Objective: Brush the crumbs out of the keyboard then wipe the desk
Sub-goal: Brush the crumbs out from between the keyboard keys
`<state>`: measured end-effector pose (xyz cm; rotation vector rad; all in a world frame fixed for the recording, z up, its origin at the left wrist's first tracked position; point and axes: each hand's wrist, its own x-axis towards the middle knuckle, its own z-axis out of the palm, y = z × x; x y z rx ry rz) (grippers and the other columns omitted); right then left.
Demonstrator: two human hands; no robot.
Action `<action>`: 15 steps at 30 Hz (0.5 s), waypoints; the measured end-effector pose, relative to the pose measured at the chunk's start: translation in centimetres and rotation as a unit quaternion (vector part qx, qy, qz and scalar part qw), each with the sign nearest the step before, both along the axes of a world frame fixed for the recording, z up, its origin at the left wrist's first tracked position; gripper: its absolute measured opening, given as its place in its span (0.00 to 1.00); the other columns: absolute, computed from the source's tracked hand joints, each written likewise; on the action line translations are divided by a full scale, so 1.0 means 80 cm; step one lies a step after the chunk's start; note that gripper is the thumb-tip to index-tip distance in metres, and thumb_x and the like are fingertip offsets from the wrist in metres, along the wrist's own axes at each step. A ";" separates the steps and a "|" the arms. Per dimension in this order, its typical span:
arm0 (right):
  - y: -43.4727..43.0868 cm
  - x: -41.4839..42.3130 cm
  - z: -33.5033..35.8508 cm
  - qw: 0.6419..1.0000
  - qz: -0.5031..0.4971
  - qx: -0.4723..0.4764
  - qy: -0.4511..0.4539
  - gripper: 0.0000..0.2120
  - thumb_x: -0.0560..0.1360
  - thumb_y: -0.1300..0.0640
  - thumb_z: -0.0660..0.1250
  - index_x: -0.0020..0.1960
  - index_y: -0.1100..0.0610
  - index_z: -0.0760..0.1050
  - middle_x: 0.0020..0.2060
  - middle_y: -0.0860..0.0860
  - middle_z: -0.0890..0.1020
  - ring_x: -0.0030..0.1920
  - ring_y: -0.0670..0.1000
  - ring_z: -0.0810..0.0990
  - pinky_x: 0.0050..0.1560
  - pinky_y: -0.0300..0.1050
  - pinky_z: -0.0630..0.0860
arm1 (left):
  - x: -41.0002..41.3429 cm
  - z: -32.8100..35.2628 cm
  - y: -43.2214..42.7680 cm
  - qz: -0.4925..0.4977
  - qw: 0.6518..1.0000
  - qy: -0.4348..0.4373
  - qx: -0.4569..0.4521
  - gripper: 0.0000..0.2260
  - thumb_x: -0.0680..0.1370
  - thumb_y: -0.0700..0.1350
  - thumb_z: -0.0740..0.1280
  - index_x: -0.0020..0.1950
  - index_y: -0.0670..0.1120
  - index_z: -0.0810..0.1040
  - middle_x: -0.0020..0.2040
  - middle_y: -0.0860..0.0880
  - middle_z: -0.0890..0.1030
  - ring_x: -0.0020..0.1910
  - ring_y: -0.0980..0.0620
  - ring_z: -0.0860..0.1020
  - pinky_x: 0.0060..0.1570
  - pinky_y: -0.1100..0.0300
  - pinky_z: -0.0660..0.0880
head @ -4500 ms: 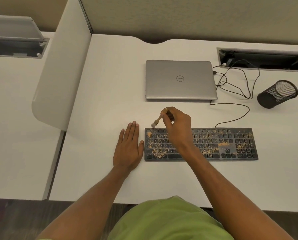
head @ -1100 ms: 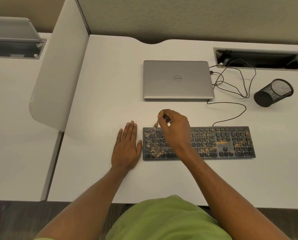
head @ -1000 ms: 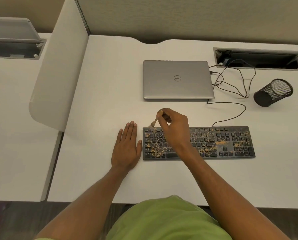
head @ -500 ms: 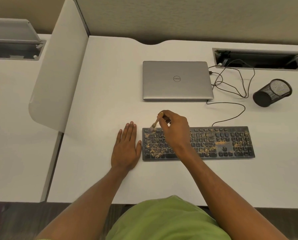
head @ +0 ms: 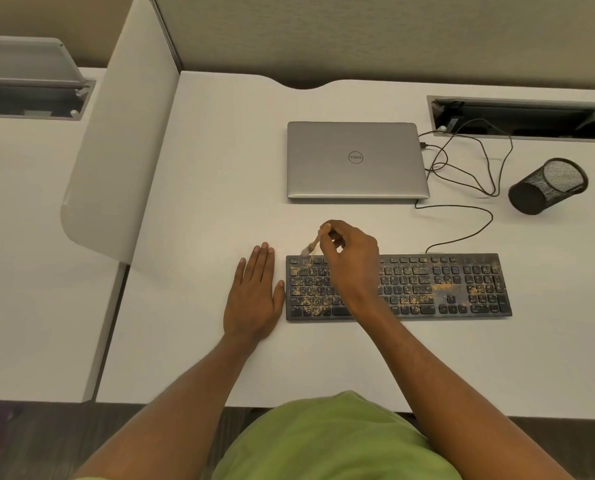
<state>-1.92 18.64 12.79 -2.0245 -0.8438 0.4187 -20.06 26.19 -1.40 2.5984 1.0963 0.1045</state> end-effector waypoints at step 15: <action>0.005 -0.009 -0.002 0.999 0.054 0.006 -0.003 0.05 0.82 0.53 0.69 0.55 0.51 0.83 0.42 0.43 0.84 0.45 0.46 0.81 0.47 0.55 0.81 | 0.001 0.001 -0.001 0.001 1.000 -0.002 0.005 0.31 0.88 0.56 0.49 0.88 0.46 0.48 0.88 0.49 0.48 0.87 0.53 0.44 0.86 0.48 0.47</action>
